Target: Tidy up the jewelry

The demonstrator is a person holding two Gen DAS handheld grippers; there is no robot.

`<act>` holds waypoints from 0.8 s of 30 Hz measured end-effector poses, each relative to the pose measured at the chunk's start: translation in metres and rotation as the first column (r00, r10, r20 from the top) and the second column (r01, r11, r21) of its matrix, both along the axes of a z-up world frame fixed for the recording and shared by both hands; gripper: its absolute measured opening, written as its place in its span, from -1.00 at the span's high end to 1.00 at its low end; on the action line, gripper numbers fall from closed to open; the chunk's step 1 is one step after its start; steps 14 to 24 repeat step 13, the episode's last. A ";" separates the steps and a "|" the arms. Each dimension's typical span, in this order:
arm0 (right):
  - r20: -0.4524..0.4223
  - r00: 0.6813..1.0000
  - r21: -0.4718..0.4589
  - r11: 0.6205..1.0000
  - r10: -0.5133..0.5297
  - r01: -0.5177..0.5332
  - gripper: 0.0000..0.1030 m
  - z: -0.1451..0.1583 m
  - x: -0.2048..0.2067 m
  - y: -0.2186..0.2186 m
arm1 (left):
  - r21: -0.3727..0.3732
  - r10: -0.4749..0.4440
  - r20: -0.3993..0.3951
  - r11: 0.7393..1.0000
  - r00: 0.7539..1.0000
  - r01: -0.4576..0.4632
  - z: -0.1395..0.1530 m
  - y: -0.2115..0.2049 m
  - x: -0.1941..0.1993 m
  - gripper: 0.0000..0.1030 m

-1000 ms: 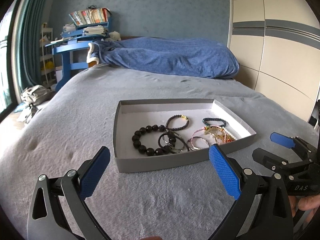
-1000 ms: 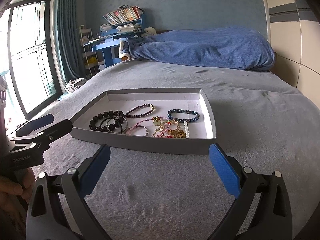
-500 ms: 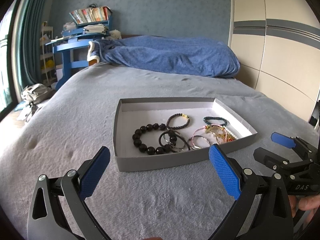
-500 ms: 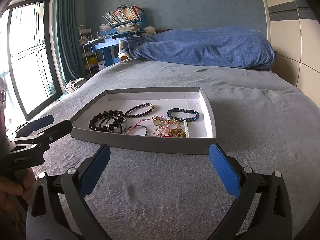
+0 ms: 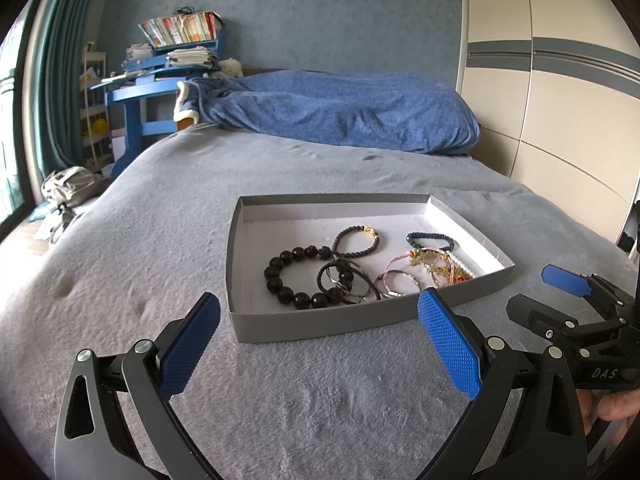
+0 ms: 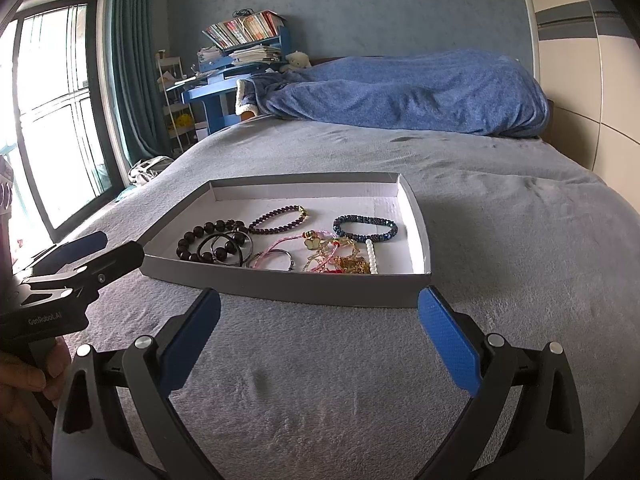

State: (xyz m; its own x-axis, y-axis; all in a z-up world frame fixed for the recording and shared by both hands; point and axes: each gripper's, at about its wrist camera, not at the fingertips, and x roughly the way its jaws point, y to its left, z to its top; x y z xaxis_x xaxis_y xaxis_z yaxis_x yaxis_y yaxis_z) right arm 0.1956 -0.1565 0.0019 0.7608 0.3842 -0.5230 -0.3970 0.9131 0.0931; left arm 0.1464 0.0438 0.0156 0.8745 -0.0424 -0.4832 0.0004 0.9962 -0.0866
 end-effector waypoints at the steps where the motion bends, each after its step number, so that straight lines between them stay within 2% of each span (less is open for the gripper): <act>1: -0.001 1.000 0.000 1.000 0.000 0.000 -0.90 0.000 0.000 0.001 | -0.001 0.000 -0.001 1.000 1.000 0.000 -0.001 0.000 0.001 -0.91; 24: -0.006 1.000 0.002 1.000 -0.005 0.005 -0.90 -0.003 0.001 -0.001 | -0.002 0.002 -0.006 1.000 1.000 -0.002 -0.003 0.001 0.002 -0.91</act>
